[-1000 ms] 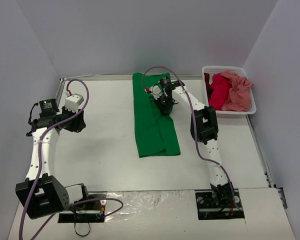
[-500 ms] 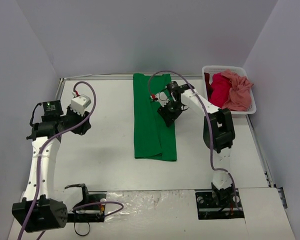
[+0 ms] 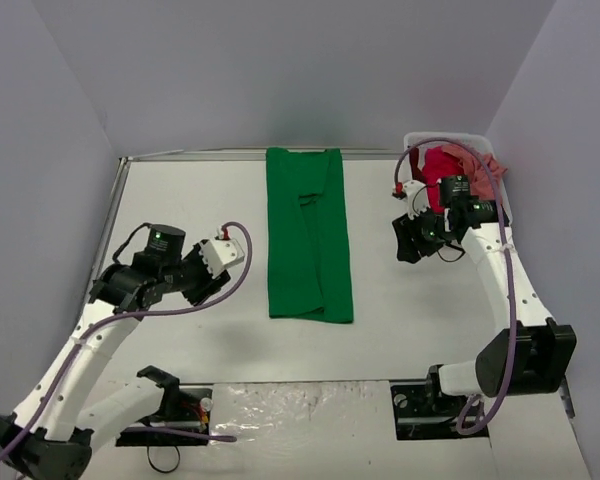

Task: Fold and stack the t-shirts
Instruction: Rotate the tshirt 90 degrees

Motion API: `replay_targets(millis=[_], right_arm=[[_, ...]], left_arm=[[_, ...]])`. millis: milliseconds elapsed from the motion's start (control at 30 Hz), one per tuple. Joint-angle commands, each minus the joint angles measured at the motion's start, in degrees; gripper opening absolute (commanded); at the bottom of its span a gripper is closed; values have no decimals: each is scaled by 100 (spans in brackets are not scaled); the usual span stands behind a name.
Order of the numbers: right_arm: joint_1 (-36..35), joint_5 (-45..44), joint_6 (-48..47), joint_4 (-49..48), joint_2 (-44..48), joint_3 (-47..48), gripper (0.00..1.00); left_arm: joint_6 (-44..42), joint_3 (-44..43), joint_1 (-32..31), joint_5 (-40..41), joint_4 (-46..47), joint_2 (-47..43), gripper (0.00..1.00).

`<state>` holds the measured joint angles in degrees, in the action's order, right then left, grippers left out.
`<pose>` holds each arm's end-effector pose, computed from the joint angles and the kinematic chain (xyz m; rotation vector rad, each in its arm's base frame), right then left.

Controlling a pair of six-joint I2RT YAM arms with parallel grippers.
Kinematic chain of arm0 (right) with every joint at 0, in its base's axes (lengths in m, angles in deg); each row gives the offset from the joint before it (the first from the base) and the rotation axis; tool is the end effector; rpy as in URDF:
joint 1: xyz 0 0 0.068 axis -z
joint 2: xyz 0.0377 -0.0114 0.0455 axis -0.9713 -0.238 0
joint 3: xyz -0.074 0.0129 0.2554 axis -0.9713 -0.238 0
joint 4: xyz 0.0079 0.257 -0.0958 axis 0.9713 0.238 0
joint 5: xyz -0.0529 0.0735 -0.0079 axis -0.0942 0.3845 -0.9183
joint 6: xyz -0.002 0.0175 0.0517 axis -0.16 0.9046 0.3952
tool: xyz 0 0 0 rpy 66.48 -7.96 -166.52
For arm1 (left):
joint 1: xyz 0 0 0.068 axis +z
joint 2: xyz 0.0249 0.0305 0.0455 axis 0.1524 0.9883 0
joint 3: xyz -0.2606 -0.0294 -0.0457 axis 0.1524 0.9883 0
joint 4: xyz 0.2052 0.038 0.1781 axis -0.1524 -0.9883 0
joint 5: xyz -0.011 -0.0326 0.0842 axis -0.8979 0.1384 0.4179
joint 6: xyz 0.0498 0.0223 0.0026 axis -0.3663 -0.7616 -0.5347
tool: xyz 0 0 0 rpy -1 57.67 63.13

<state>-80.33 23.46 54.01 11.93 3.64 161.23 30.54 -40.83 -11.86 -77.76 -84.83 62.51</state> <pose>0.3039 0.0384 0.3121 -0.8592 2.1957 0.3677 0.1749 -0.0815 0.3388 1.1360 1.9386 -0.3946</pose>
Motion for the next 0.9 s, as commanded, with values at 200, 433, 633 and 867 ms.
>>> replay_targets(millis=[200, 433, 633, 867], right_arm=[[918, 1185, 5, 105, 658, -410, 45], [1472, 1379, 111, -62, 789, -587, 42], [1895, 1406, 278, -290, 1035, -718, 40], [2238, 1380, 445, -492, 1159, -815, 40]], left_arm=[[-175, 821, -1769, 1940, 1234, 739, 41], [-25, 1402, -2490, 2328, 2501, 1311, 41], [54, 1481, -2868, 2302, 3029, 1873, 40], [133, 1455, -3220, 2293, 3302, 2498, 40]])
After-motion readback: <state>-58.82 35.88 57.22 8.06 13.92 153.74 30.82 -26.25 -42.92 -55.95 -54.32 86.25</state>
